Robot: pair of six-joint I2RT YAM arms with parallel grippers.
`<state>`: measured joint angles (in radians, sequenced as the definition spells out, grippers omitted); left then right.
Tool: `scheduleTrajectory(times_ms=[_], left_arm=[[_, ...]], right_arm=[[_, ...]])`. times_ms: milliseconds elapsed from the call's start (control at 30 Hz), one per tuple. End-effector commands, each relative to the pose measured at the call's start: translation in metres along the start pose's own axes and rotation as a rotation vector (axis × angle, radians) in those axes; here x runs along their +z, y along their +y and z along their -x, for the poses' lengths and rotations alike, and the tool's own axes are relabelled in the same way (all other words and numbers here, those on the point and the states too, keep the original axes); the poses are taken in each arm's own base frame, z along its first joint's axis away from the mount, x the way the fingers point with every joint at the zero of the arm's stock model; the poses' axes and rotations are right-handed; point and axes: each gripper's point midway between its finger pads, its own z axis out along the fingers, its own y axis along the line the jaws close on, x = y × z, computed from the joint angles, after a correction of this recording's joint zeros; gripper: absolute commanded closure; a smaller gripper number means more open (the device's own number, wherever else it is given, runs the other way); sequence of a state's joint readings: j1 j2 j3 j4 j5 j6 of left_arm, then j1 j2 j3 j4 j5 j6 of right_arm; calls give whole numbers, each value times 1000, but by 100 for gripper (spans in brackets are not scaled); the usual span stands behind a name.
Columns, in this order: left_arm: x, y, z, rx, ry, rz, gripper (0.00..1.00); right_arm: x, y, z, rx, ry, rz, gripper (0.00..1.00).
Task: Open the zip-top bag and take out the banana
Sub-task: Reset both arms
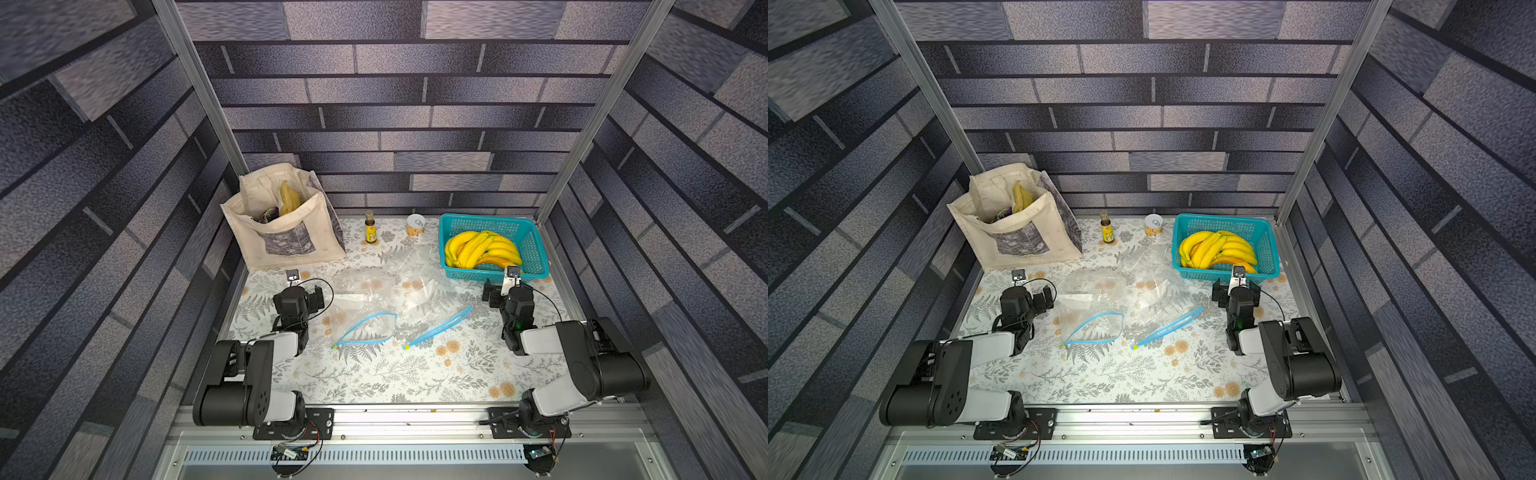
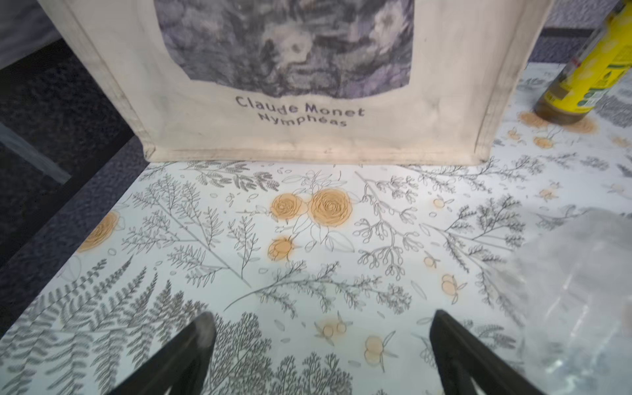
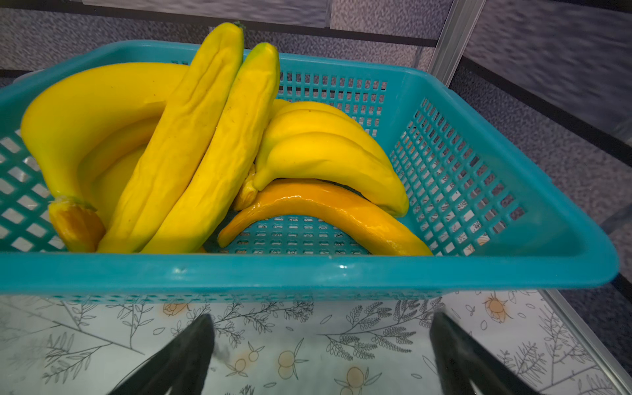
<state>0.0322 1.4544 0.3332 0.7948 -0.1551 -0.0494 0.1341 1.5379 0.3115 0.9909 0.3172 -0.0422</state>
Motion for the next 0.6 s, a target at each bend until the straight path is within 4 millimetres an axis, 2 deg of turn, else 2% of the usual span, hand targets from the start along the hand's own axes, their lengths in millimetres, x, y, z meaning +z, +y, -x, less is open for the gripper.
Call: scheduleTrajectory(times_ms=[0, 33, 67, 233, 567], left_arm=[[9, -5, 24, -46, -155, -83, 0], [11, -1, 16, -60, -59, -62, 0], [17, 9, 15, -82, -37, 1, 0], [20, 0, 16, -27, -34, 10, 0], [20, 0, 15, -32, -25, -1, 0]], right_arm=[[3, -3, 6, 15, -7, -14, 0], [3, -3, 5, 15, -5, -15, 0], [3, -3, 6, 16, -6, -15, 0], [3, -3, 6, 16, -6, -14, 0], [2, -2, 6, 9, -11, -12, 0]])
